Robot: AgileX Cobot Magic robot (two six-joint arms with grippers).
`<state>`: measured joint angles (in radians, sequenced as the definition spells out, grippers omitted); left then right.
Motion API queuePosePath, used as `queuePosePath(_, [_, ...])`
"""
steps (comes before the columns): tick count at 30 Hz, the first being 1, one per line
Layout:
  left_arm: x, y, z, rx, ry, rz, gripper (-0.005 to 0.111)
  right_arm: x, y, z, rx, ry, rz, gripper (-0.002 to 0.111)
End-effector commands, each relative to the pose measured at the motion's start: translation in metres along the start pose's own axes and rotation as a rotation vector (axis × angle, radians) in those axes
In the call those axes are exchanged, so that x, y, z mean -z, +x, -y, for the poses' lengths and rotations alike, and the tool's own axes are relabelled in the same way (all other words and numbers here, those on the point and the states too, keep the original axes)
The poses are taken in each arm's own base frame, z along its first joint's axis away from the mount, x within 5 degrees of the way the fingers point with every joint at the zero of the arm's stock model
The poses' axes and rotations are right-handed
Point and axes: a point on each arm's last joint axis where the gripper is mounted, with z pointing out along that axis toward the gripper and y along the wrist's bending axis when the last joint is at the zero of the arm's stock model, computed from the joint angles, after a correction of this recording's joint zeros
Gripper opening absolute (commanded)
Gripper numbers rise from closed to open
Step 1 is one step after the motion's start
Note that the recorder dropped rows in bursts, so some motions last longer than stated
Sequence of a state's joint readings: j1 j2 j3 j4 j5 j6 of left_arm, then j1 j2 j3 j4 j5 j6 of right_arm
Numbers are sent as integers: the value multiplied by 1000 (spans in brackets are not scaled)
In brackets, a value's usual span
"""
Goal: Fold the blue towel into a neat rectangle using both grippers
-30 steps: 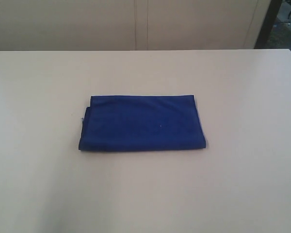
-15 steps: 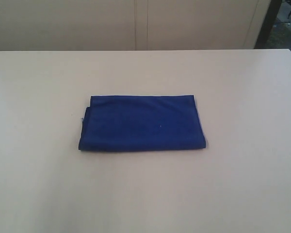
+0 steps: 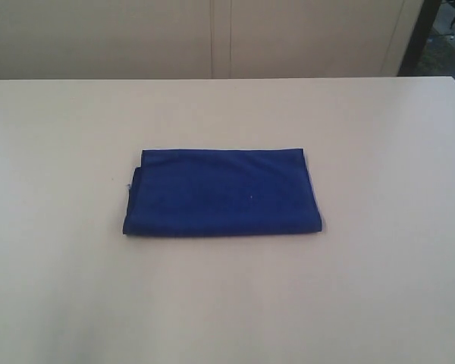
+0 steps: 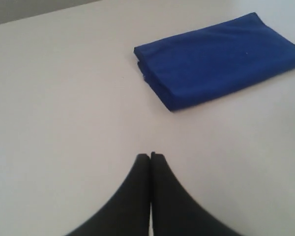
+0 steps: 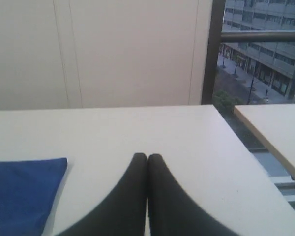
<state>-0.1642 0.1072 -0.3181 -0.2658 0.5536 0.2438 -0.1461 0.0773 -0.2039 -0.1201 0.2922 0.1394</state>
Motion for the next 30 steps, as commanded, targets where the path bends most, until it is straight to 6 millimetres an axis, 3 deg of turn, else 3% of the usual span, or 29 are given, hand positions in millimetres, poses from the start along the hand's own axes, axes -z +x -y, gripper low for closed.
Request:
queuePosePath(1, [-12,19,0,20,0,-40,0,-5,23,1,16,7,-59,0])
queuePosePath(13, [-26,35,-4,38,-36,-19,0,-10,52,1,21,10,-154,0])
queuePosePath(22, [-39,59,-6,56,-49,-57,0,-10,53,2,21,11,-160,0])
queuePosePath(30, [-41,63,-6,59,-53,-60,0,-10,53,2,21,11,-160,0])
